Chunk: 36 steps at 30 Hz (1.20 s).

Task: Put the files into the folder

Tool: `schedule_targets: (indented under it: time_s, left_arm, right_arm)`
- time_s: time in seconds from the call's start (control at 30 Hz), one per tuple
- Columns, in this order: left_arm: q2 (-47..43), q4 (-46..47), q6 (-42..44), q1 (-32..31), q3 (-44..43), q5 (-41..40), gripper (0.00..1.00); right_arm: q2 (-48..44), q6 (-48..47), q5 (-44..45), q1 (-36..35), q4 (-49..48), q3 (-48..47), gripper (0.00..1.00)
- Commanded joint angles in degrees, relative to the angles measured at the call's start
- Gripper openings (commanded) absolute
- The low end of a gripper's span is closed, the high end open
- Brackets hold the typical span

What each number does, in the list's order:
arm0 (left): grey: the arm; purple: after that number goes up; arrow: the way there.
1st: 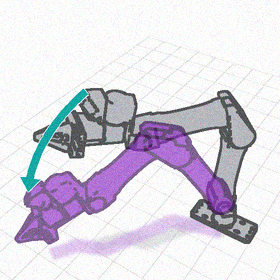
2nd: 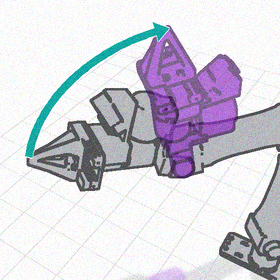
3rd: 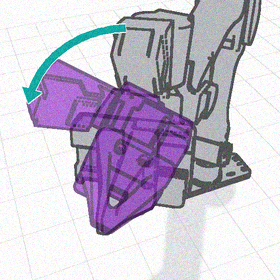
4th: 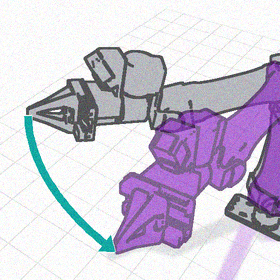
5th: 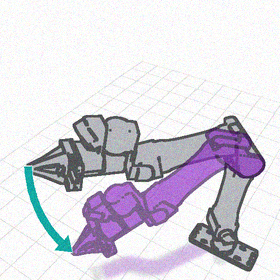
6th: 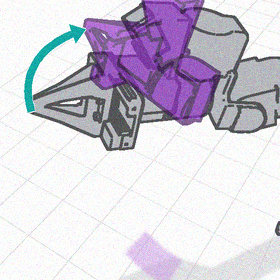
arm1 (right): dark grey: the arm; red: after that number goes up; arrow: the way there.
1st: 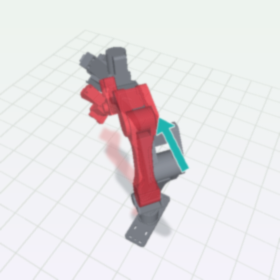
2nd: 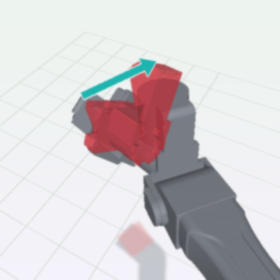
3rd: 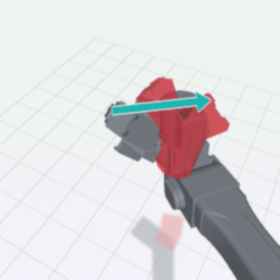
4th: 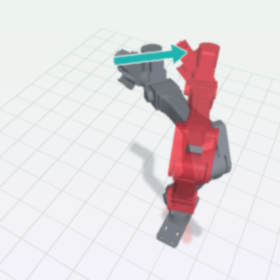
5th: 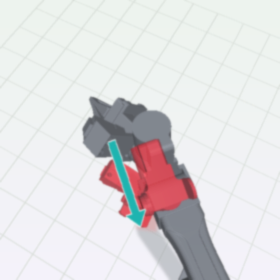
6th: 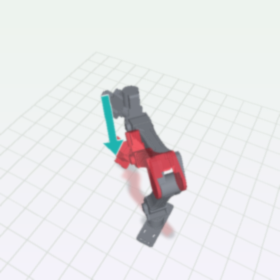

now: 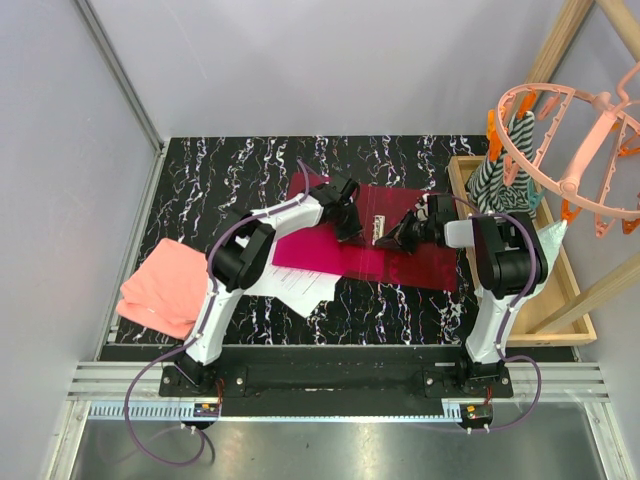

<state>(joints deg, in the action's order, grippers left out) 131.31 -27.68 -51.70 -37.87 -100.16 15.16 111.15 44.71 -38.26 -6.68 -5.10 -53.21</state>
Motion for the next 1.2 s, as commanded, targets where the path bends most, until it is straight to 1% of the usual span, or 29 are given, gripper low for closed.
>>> schedule_targets:
  time_s: [0.0,0.13,0.27,0.3,0.4,0.5,0.53,0.57,0.6,0.63,0.67,0.73,0.77,0.8,0.87,0.9,0.97,1.0,1.07,1.1,1.17]
  left_arm:
    - [2.8,-6.2,1.0,1.0,0.5,-8.0,0.00]
    - [3.1,-6.6,1.5,1.0,0.0,-8.4,0.00]
    - [3.9,-6.7,4.4,1.0,-2.0,-7.8,0.00]
    - [4.3,-6.6,6.1,1.1,-2.8,-4.9,0.00]
    - [5.5,-6.6,9.0,1.2,-6.1,-0.8,0.01]
    - [2.9,-6.3,11.3,1.2,-7.6,-1.4,0.09]
    - [2.2,-6.3,12.0,1.3,-8.1,-1.4,0.15]
    - [1.4,-6.3,12.7,1.5,-9.1,-1.2,0.18]
    - [-0.2,-6.5,13.7,1.5,-9.4,-1.4,0.18]
    - [-1.4,-7.0,14.2,1.7,-9.4,-1.5,0.20]
    - [-2.4,-7.0,14.6,1.9,-8.9,-1.5,0.27]
    - [-5.8,-7.0,16.1,2.3,-8.2,-0.7,0.34]
    - [-6.8,-7.0,16.4,2.9,-7.3,0.1,0.41]
    - [-8.3,-6.9,16.8,3.2,-6.9,3.0,0.43]
    - [-9.9,-6.6,17.5,4.3,-5.3,5.6,0.49]
    - [-11.9,-6.1,17.9,4.6,-4.4,7.8,0.49]
    - [-14.7,-4.3,18.5,5.5,-0.8,9.7,0.51]
    - [-17.8,-2.2,18.8,5.9,0.8,11.3,0.56]
    - [-21.2,-1.1,20.5,6.7,5.1,11.4,0.61]
    - [-24.7,-0.3,21.1,7.2,6.5,11.1,0.66]
    - [-27.8,0.0,22.8,8.9,10.4,12.1,0.71]
  right_arm:
    - [0.6,-4.4,5.9,2.9,7.2,2.8,0.00]
    - [-0.9,-4.2,3.6,3.3,6.7,2.1,0.00]
    - [-2.4,-4.4,1.7,3.4,6.2,-1.4,0.00]
    - [-2.1,-5.1,1.4,3.3,7.4,-2.5,0.00]
    - [-1.8,-6.2,-0.2,3.4,8.5,-5.4,0.00]
    - [-1.6,-6.8,-2.2,3.3,8.7,-8.7,0.00]
    - [-1.6,-7.1,-3.5,3.3,8.6,-9.4,0.00]
    - [-1.6,-7.3,-3.8,3.2,9.4,-11.2,0.03]
    - [-2.1,-8.0,-3.8,3.2,9.8,-11.9,0.07]
    - [-2.4,-8.5,-4.0,3.2,10.3,-12.4,0.10]
    - [-3.0,-8.8,-4.1,3.3,10.8,-12.7,0.17]
    - [-4.4,-9.4,-4.9,3.2,11.2,-12.9,0.27]
    - [-4.7,-9.9,-4.8,2.7,12.1,-13.1,0.33]
    - [-5.5,-11.3,-4.5,2.4,12.7,-13.1,0.36]
    - [-6.3,-12.3,-3.3,1.5,13.6,-12.5,0.42]
    - [-7.0,-12.5,-3.4,0.5,13.5,-12.0,0.51]
    - [-7.4,-12.3,-3.7,-1.0,10.7,-10.5,0.64]
    - [-7.3,-11.1,-4.0,-2.7,9.2,-10.1,0.71]
    - [-6.6,-9.8,-4.5,-4.1,5.7,-10.2,0.75]
    - [-5.2,-7.9,-5.1,-5.2,3.4,-10.6,0.77]
    - [-2.2,-5.2,-5.5,-6.0,0.0,-12.4,0.79]
